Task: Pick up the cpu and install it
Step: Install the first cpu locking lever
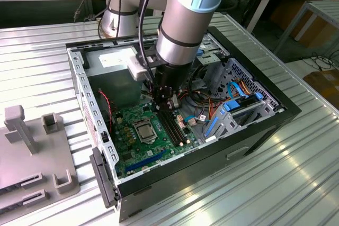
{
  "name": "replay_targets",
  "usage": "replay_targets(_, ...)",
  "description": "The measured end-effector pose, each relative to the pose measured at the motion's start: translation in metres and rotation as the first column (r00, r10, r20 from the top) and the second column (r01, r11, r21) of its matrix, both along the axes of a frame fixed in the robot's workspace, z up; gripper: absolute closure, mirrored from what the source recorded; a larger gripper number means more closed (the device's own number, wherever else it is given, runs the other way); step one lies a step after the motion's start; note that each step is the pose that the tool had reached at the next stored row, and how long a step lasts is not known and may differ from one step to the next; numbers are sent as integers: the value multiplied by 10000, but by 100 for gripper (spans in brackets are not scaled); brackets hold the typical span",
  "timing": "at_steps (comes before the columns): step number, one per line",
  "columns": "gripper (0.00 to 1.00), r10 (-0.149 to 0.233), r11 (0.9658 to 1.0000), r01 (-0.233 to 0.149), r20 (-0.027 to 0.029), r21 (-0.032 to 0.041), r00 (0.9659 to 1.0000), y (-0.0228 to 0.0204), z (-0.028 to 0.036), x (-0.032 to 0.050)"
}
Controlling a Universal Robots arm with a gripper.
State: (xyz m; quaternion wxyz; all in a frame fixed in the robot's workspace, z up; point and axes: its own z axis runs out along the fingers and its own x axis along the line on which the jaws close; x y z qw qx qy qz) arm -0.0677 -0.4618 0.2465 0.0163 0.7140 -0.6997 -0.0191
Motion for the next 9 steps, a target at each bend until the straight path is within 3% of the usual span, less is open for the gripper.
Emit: replay_targets(9, 89, 38, 10000, -38, 0, 0, 10000, -42, -9, -1)
